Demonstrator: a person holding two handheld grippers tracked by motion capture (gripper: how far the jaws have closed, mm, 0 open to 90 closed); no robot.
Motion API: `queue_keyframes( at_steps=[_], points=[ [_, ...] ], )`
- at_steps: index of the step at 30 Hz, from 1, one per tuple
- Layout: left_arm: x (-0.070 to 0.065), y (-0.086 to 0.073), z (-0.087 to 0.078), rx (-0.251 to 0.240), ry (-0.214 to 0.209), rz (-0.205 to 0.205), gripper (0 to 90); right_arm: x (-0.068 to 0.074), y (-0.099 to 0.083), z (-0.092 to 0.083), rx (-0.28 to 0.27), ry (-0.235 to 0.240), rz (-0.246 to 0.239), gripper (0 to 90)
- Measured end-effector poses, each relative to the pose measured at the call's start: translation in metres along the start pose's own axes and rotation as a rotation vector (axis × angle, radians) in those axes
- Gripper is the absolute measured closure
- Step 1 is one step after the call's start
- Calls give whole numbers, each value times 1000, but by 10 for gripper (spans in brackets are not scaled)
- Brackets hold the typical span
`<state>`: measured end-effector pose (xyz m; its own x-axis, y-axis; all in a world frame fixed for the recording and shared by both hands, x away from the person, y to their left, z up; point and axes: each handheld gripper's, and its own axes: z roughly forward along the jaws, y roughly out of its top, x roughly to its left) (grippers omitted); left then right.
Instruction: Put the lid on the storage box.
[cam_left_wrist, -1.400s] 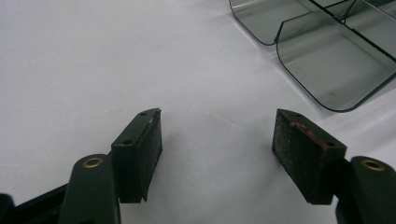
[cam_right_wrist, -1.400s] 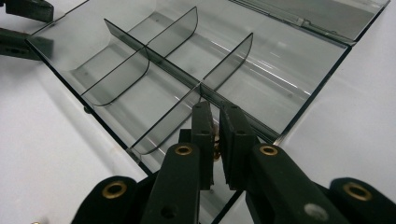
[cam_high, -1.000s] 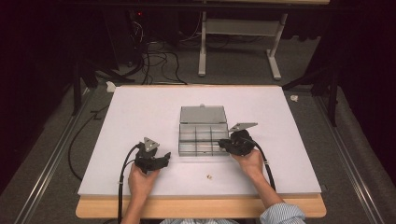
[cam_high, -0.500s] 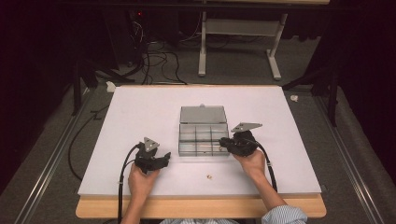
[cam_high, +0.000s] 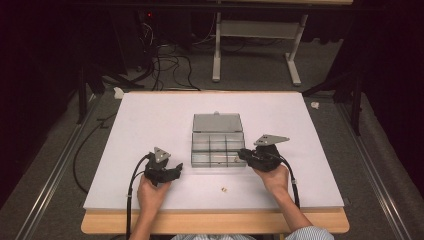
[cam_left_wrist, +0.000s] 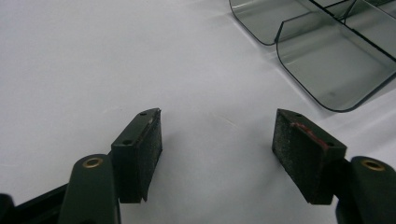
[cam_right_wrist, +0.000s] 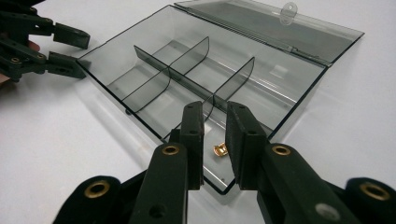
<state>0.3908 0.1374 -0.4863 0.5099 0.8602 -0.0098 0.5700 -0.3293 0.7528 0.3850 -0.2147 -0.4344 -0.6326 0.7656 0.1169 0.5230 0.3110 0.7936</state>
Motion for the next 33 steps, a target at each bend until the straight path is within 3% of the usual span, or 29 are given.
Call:
queue_keyframes(
  at_steps=[19, 33],
  points=[
    [0, 0, 0, 0, 0, 0, 332, 12, -18, -19, -60, 16, -7, 768],
    [0, 0, 0, 0, 0, 0, 332, 26, -33, -20, -48, 58, -13, 768]
  ],
)
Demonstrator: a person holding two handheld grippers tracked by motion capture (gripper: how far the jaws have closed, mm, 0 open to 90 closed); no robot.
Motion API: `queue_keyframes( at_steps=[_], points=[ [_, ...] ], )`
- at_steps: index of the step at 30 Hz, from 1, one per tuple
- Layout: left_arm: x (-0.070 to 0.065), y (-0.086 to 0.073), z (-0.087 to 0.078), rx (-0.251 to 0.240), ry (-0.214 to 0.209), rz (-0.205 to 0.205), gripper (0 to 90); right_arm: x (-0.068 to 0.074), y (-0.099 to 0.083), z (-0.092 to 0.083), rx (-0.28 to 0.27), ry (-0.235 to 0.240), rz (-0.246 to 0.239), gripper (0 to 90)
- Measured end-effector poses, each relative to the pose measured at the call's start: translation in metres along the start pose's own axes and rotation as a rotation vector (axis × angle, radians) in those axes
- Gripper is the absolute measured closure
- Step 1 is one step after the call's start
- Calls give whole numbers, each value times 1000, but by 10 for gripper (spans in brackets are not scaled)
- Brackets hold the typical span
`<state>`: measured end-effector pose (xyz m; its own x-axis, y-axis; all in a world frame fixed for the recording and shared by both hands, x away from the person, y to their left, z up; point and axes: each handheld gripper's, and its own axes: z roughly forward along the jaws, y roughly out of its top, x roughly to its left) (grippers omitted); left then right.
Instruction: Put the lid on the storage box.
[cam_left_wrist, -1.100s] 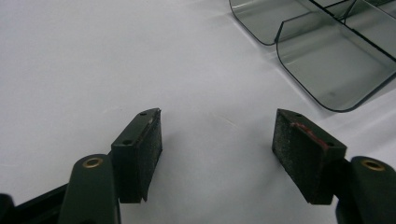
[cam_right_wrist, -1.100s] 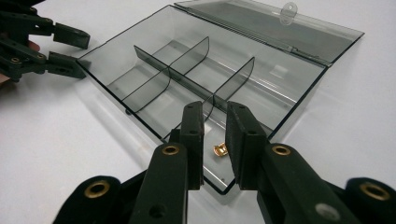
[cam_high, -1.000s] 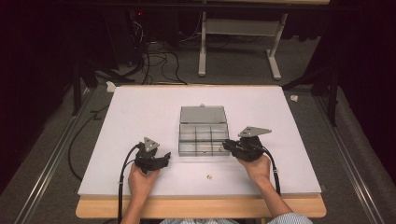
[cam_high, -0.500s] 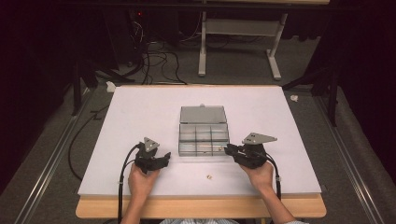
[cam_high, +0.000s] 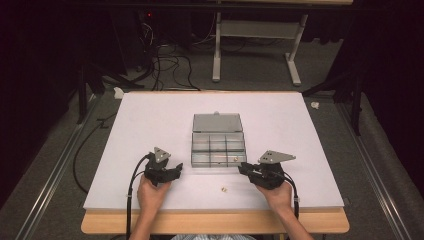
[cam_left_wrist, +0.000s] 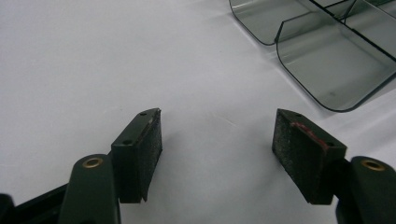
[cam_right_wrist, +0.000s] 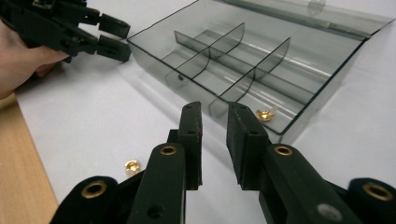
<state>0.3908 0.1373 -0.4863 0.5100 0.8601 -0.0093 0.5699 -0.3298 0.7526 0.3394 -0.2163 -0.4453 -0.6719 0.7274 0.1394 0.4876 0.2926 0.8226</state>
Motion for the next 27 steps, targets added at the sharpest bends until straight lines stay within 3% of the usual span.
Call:
queue_keyframes(
  at_steps=[27],
  points=[
    [0, 0, 0, 1, 0, 0, 332, 33, -21, 21, 85, 95, -47, 765]
  ],
)
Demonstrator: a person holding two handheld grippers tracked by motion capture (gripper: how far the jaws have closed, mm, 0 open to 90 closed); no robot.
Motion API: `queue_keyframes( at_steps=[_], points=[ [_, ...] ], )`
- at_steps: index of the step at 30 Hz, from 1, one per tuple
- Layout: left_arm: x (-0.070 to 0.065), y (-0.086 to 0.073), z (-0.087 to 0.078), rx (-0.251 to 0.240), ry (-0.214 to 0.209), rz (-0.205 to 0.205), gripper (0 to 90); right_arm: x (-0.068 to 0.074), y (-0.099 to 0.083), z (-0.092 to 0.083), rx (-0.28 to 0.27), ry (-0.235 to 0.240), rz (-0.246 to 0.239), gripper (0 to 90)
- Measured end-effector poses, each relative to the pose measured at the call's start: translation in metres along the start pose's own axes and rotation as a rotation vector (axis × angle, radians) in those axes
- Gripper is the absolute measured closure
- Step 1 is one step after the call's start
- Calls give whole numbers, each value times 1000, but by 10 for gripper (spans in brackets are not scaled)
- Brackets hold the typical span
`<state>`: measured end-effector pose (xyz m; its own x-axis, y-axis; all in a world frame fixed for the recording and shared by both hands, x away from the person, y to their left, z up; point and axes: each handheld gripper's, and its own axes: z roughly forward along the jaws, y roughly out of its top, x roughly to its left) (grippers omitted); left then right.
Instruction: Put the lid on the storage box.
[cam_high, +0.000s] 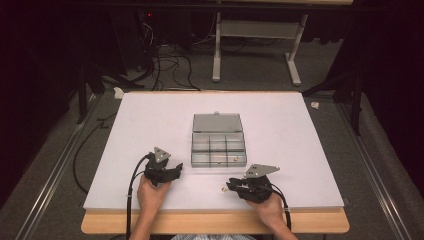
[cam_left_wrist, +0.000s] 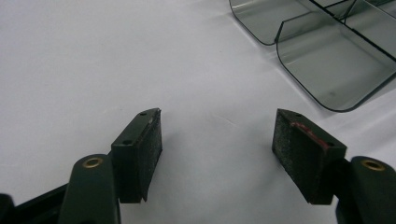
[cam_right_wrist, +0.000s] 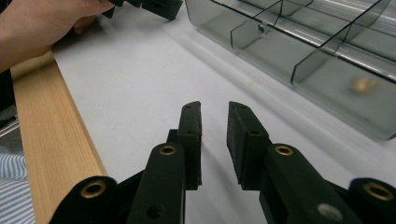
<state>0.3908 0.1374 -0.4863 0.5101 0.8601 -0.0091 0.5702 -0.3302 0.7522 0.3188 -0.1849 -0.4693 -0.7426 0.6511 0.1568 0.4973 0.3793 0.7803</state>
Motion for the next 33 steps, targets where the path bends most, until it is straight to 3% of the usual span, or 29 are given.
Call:
queue_keyframes(
  at_steps=[18, 33],
  points=[
    [0, 0, 0, 0, 0, 0, 332, 4, -4, 11, 38, 29, -2, 766],
    [0, 0, 0, 0, 1, 1, 332, 4, -5, 18, 62, 27, -6, 795]
  ],
)
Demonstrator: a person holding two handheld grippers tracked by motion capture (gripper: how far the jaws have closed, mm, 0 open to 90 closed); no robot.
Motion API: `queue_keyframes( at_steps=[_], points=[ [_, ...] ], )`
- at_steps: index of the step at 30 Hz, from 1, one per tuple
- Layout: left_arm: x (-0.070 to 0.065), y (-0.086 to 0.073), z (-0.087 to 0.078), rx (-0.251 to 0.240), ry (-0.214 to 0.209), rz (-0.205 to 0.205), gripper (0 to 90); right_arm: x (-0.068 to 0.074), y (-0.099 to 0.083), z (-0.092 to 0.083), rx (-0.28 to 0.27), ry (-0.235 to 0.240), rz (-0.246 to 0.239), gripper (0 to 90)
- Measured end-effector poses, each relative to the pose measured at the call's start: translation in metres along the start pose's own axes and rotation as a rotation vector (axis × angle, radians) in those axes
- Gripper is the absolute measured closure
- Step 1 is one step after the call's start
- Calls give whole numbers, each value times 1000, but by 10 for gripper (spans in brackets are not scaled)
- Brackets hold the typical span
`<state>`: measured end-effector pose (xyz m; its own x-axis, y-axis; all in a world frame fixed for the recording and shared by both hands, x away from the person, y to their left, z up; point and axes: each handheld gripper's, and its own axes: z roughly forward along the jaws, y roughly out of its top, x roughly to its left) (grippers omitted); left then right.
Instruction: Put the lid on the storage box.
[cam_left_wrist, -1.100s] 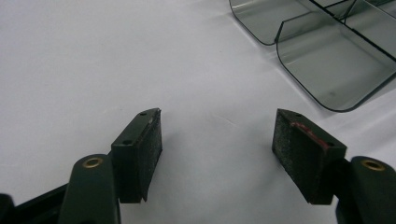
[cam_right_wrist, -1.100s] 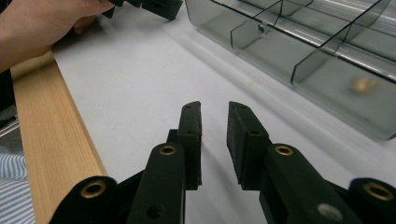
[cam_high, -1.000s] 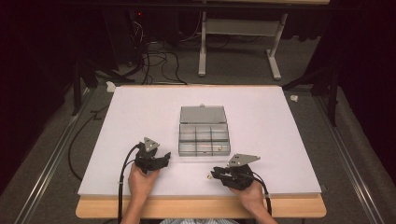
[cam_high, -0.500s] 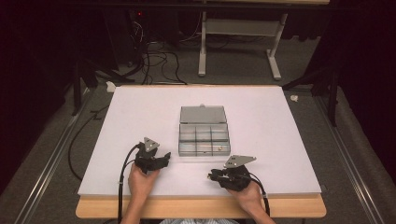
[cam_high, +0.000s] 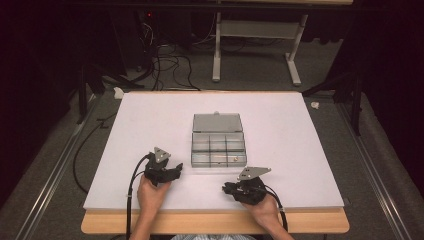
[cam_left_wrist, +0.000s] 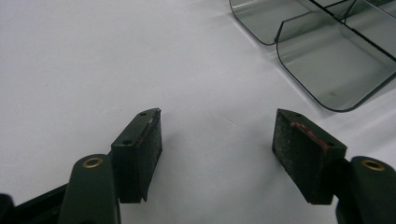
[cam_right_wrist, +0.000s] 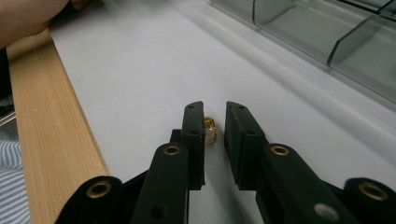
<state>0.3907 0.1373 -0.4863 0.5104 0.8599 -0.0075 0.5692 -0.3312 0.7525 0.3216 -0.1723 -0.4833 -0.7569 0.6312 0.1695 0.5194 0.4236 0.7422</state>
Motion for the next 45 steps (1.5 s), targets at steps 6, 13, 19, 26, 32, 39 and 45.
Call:
queue_keyframes(
  at_steps=[6, 13, 19, 26, 32, 39, 45],
  points=[
    [0, 0, 0, 0, 0, 0, 332, 0, 0, 1, 6, -4, -4, 820],
    [0, 0, 0, 0, 0, -1, 332, 0, 0, 1, 6, -8, -10, 846],
    [0, 0, 0, 0, 0, -1, 332, 0, 0, 1, 9, -11, -15, 848],
    [0, 0, 0, 0, 0, -1, 331, 0, 1, 1, 9, -18, -19, 851],
    [0, 0, 0, 0, 0, -1, 332, -1, 1, -1, 5, -17, -23, 851],
    [0, 0, 0, 0, 0, -1, 332, -3, 2, -6, -4, -22, -21, 852],
    [0, 0, 0, 0, 0, -1, 331, -5, 4, -11, -21, -29, -15, 864]
  ],
)
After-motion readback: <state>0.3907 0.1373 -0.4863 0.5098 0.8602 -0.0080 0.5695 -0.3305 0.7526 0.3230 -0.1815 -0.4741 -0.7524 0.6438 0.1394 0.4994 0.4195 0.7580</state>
